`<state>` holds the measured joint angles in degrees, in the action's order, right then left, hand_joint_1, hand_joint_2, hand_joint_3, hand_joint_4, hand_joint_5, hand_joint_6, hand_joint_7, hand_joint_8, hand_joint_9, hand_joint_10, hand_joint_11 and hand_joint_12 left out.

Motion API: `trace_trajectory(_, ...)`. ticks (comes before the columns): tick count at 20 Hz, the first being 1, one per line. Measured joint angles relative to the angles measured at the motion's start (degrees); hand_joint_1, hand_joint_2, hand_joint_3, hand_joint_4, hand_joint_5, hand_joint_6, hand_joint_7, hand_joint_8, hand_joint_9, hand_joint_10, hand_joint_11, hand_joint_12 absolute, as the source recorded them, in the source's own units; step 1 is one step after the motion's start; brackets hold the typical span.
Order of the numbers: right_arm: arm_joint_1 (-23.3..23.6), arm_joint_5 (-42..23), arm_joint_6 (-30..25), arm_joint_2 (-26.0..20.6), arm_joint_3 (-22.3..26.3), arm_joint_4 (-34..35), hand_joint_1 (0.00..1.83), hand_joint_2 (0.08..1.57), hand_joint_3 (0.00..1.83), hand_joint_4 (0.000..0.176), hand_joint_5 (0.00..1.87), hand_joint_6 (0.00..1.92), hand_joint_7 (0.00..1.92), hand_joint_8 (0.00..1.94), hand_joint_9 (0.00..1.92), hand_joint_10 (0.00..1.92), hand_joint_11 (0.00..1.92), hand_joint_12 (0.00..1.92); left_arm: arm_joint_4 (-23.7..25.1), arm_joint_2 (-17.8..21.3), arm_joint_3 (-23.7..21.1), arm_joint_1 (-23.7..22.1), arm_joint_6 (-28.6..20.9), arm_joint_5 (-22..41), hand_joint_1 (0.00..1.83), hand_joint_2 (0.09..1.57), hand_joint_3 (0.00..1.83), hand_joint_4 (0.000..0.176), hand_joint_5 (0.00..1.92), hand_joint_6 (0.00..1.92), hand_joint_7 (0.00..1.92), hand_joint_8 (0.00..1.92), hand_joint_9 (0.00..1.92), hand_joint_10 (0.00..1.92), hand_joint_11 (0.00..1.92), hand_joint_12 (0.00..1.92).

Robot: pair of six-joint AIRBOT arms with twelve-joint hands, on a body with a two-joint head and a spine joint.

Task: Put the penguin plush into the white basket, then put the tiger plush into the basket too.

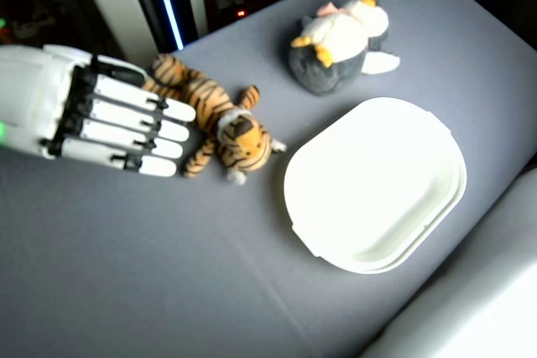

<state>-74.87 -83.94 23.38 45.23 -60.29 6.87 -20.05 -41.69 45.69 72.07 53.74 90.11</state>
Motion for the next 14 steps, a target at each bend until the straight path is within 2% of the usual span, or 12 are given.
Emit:
trace_trajectory(1, 0.0, 0.13, 0.0, 0.0, 0.0, -0.04, 0.9, 1.17, 0.0, 0.052, 0.38, 0.0, 0.37, 0.0, 0.38, 0.0, 0.31, 0.25, 0.02, 0.0, 0.0, 0.0, -0.02, -0.04, 0.77, 0.91, 0.0, 0.103, 0.24, 0.0, 0.15, 0.0, 0.16, 0.01, 0.0, 0.52)
trace_trajectory(2, 0.0, 0.28, 0.0, 0.0, 0.0, -0.11, 0.9, 1.18, 0.0, 0.041, 0.38, 0.0, 0.37, 0.0, 0.38, 0.0, 0.3, 0.24, 0.0, 0.0, 0.0, 0.0, -0.04, -0.11, 0.75, 0.91, 0.0, 0.103, 0.23, 0.0, 0.15, 0.0, 0.16, 0.01, 0.0, 0.5)
trace_trajectory(4, 0.0, 0.35, 0.0, 0.02, 0.0, -0.31, 0.89, 1.18, 0.0, 0.044, 0.39, 0.0, 0.38, 0.0, 0.39, 0.0, 0.32, 0.24, -0.09, 0.0, 0.0, 0.02, -0.04, -0.15, 0.77, 0.89, 0.0, 0.098, 0.23, 0.0, 0.16, 0.0, 0.16, 0.0, 0.0, 0.53)
trace_trajectory(5, 0.0, 0.35, -0.02, 0.02, 0.0, -0.37, 0.9, 1.18, 0.0, 0.037, 0.4, 0.0, 0.38, 0.0, 0.39, 0.0, 0.33, 0.24, 0.04, 0.0, 0.0, 0.0, -0.04, -0.31, 0.77, 0.88, 0.0, 0.081, 0.24, 0.0, 0.18, 0.0, 0.19, 0.0, 0.0, 0.6)
trace_trajectory(6, 0.0, 0.35, -0.04, 0.02, 0.0, -0.35, 0.86, 1.2, 0.01, 0.047, 0.39, 0.0, 0.37, 0.0, 0.39, 0.0, 0.33, 0.23, 0.24, 0.02, 0.0, 0.0, -0.07, -0.55, 0.76, 0.88, 0.0, 0.075, 0.24, 0.0, 0.2, 0.0, 0.21, 0.0, 0.0, 0.67)
trace_trajectory(7, 0.0, 0.35, -0.04, 0.09, 0.0, -0.31, 0.84, 1.2, 0.01, 0.048, 0.39, 0.0, 0.37, 0.0, 0.39, 0.0, 0.33, 0.23, 0.83, 0.02, 0.0, 0.0, -0.35, -1.09, 0.73, 0.87, 0.0, 0.109, 0.22, 0.0, 0.21, 0.0, 0.22, 0.01, 0.0, 0.69)
trace_trajectory(8, 0.0, 0.44, -0.07, 0.11, 0.0, -0.35, 0.82, 1.21, 0.0, 0.044, 0.4, 0.0, 0.37, 0.0, 0.4, 0.0, 0.36, 0.18, 1.64, 0.09, 0.02, 0.0, -1.33, -1.99, 0.69, 0.85, 0.0, 0.128, 0.2, 0.0, 0.2, 0.0, 0.22, 0.0, 0.0, 0.65)
trace_trajectory(9, 0.0, 0.46, -0.09, 0.11, 0.0, -0.37, 0.81, 1.21, 0.0, 0.039, 0.4, 0.0, 0.38, 0.0, 0.4, 0.0, 0.38, 0.13, 3.15, 0.15, 0.52, 0.0, -2.29, -3.41, 0.66, 0.83, 0.0, 0.144, 0.17, 0.0, 0.19, 0.0, 0.22, 0.0, 0.01, 0.64)
trace_trajectory(10, 0.0, 0.46, -0.09, 0.11, 0.0, -0.37, 0.79, 1.21, 0.0, 0.041, 0.4, 0.0, 0.37, 0.0, 0.39, 0.0, 0.38, 0.11, 3.82, 0.17, 0.74, 0.0, -2.84, -4.07, 0.66, 0.82, 0.0, 0.146, 0.15, 0.0, 0.18, 0.0, 0.22, 0.0, 0.01, 0.64)
trace_trajectory(11, 0.04, 0.46, -0.11, 0.11, 0.0, -0.37, 0.81, 1.21, 0.0, 0.037, 0.41, 0.0, 0.38, 0.0, 0.39, 0.0, 0.38, 0.11, 4.94, 0.17, 0.87, -0.04, -3.41, -6.03, 0.63, 0.81, 0.0, 0.17, 0.11, 0.0, 0.15, 0.0, 0.2, 0.0, 0.0, 0.56)
trace_trajectory(13, 0.11, 0.52, -0.11, 0.11, 0.0, -0.48, 0.86, 1.21, 0.0, 0.026, 0.42, 0.0, 0.39, 0.0, 0.38, 0.0, 0.36, 0.09, 6.38, 0.17, 1.11, -0.55, -3.63, -9.07, 0.6, 0.78, 0.0, 0.176, 0.06, 0.01, 0.14, 0.0, 0.15, 0.01, 0.0, 0.37)
trace_trajectory(14, 0.15, 0.59, -0.11, 0.11, 0.0, -0.55, 0.87, 1.21, 0.0, 0.028, 0.42, 0.01, 0.39, 0.0, 0.38, 0.0, 0.35, 0.08, 7.48, 0.2, 1.46, -0.96, -3.69, -10.56, 0.63, 0.77, 0.0, 0.176, 0.05, 0.0, 0.12, 0.0, 0.14, 0.0, 0.0, 0.3)
